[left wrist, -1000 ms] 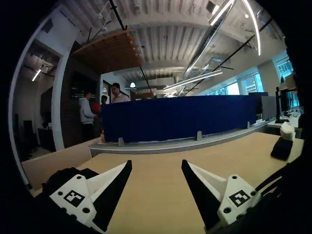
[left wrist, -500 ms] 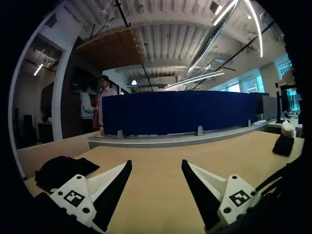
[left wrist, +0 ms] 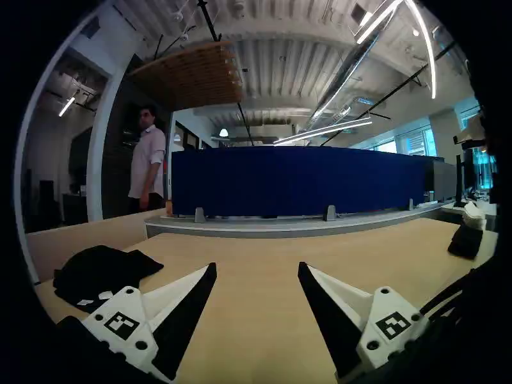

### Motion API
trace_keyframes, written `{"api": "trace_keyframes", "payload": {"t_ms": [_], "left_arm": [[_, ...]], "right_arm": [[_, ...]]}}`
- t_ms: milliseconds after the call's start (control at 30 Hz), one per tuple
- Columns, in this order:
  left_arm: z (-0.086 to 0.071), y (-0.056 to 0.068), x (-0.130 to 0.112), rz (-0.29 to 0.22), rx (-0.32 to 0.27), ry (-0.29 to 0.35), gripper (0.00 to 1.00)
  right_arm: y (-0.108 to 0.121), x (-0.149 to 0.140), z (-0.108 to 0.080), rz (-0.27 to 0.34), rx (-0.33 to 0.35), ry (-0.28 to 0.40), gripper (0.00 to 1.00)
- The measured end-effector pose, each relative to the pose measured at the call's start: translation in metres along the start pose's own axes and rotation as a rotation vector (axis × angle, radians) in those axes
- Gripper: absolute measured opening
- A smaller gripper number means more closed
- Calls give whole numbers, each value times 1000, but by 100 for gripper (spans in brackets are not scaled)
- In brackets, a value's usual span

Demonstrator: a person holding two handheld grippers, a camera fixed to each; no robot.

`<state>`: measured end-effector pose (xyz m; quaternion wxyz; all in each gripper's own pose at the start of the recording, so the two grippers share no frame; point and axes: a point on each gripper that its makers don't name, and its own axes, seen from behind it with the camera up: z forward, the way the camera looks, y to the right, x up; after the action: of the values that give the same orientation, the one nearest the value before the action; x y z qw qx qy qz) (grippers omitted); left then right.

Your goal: Fold towel

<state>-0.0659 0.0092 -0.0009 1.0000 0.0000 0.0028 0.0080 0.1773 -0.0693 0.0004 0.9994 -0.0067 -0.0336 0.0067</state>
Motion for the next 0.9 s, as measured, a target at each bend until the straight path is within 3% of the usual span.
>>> {"api": "trace_keyframes", "payload": {"t_ms": [500, 900], "left_arm": [[2, 4, -1, 0, -17, -5, 94], [1, 5, -2, 1, -16, -6, 95]], "right_arm": [[10, 10, 0, 3, -4, 28, 100], [41, 25, -5, -20, -31, 72, 100]]}}
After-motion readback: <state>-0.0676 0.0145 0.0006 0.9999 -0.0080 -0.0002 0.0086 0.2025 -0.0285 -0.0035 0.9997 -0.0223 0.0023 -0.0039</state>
